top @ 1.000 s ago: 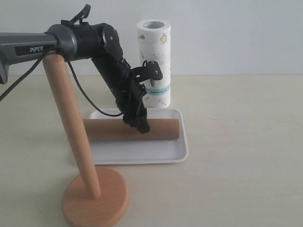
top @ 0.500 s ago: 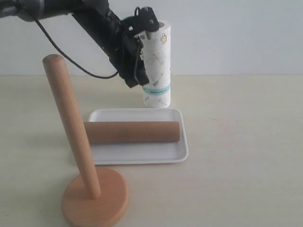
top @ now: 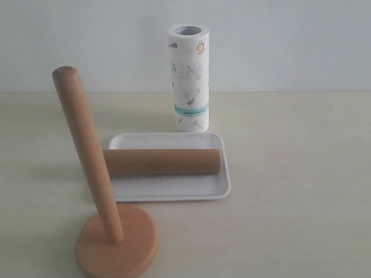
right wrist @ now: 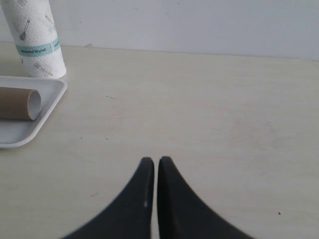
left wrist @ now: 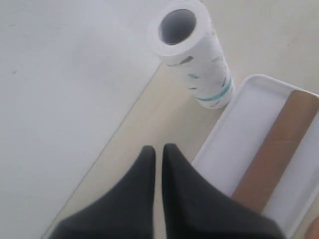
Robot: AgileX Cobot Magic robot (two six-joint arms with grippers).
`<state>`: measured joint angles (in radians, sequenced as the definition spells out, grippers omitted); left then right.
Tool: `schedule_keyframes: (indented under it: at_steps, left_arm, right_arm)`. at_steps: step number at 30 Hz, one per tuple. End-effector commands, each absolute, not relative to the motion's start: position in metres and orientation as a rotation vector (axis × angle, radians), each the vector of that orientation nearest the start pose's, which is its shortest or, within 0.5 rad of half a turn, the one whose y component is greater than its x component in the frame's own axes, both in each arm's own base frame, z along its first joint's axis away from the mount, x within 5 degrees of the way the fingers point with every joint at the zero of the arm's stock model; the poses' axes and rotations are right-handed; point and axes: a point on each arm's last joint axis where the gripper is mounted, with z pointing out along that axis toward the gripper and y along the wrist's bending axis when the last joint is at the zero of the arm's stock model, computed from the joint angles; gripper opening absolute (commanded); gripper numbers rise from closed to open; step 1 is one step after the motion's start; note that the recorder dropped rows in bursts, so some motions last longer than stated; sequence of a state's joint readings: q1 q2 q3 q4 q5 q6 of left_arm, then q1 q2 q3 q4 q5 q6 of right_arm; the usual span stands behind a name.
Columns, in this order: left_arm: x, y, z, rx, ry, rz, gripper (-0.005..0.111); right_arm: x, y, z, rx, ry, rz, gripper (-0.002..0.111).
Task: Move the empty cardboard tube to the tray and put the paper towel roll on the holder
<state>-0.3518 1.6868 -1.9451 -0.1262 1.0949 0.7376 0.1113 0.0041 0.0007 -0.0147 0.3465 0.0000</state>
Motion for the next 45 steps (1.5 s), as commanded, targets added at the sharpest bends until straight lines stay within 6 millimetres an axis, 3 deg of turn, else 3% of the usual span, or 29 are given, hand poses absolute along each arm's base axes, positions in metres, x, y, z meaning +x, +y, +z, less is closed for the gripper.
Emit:
schedule_keyframes:
  at_steps: [1,6,11,20,25,40,45]
  left_arm:
    - [0.298,-0.092,0.477,1.021,1.997,0.056,0.004]
    - [0.252,-0.061,0.485,0.89,1.993,0.024,0.004]
    - [0.204,-0.045,0.463,0.764,1.99,0.017,0.004]
    - [0.127,-0.035,0.414,0.521,1.908,-0.106,0.004]
    - [0.091,-0.031,0.408,0.507,1.844,-0.116,0.004]
    - [0.025,-0.021,0.422,0.473,1.61,-0.07,0.004]
    - [0.008,-0.018,0.404,0.387,1.574,-0.041,0.004]
  right_arm:
    - [0.053,0.005,0.182,-0.107,1.823,0.064,0.003]
    - [0.053,0.005,0.182,-0.107,1.823,0.064,0.003]
    - [0.053,0.005,0.182,-0.107,1.823,0.064,0.003]
    - [0.053,0.005,0.182,-0.107,1.823,0.064,0.003]
    - [0.053,0.005,0.182,-0.107,1.823,0.064,0.003]
    - [0.053,0.005,0.182,-0.107,1.823,0.064,0.003]
    - [0.053,0.005,0.182,-0.107,1.823,0.064,0.003]
